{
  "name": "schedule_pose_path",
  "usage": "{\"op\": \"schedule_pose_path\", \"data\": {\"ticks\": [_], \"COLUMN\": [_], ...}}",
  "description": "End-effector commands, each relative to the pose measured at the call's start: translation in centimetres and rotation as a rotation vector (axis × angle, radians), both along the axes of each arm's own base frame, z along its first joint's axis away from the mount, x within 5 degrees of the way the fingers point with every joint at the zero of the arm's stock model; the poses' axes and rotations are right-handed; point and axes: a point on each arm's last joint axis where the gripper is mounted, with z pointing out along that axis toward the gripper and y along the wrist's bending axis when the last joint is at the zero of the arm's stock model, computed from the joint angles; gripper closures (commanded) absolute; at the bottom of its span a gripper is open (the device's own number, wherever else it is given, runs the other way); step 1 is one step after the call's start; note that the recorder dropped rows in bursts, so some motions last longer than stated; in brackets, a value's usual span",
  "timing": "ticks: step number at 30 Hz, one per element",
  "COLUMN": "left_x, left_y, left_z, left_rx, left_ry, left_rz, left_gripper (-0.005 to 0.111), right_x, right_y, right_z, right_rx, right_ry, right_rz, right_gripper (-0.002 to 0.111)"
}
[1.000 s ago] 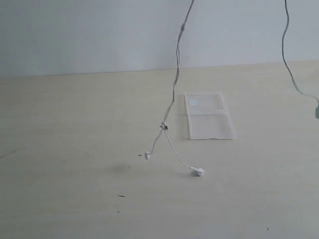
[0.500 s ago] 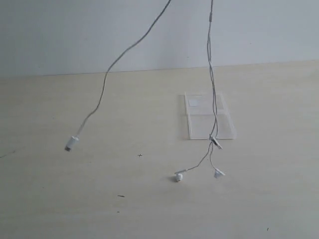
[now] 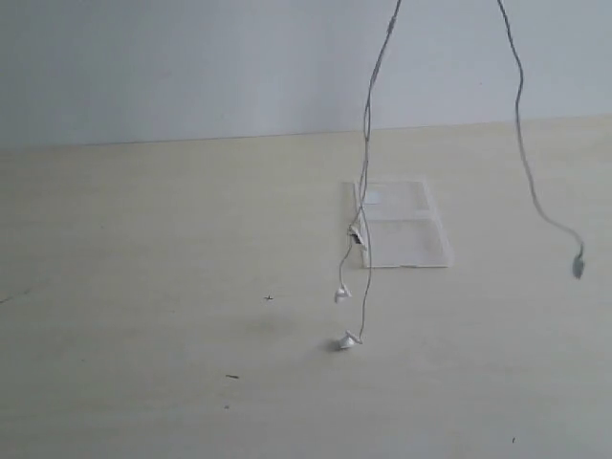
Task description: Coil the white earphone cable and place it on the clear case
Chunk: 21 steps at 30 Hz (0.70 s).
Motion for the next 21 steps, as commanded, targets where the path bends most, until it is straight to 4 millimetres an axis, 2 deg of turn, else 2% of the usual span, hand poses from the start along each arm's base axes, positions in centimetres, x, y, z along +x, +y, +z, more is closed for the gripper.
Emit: {"op": "schedule_pose_path", "data": {"ticks": [1, 3, 8, 12, 17, 21], "left_x": [-0.1, -0.1, 0.4, 0.8, 1.9, 3.7], "left_y": [0.1, 0.1, -0.4, -1.1, -3.1, -6.0], "left_z": [0.2, 0.2, -0.1, 1.9, 4.8, 4.8], "left_rx": [-0.276, -0.343, -0.350, -0.327, -0.059, 0.148], "left_ry": [-0.059, -0.062, 0.008, -0.003, -0.072, -0.034], "left_rz": [-0.022, -0.037, -0.103, -0.229, -0.432, -0.615], "left_gripper": [0.107, 0.107, 0.107, 0.107, 0.107, 0.107], "right_x": [-0.1, -0.1, 0.0, 0.1, -0.2, -0.3], "right_y": [-0.1, 0.0, 0.1, 0.3, 0.7, 0.9], "right_z": [0.3, 0.2, 0.2, 0.3, 0.5, 0.5], "right_rx": [0.017, 0.025, 0.033, 0.062, 0.141, 0.172], "right_ry": [-0.001, 0.009, 0.012, 0.016, 0.047, 0.083], "right_rz": [0.000, 0.009, 0.014, 0.030, 0.081, 0.109], "right_gripper": [0.108, 0.108, 0.108, 0.108, 0.108, 0.108]}}
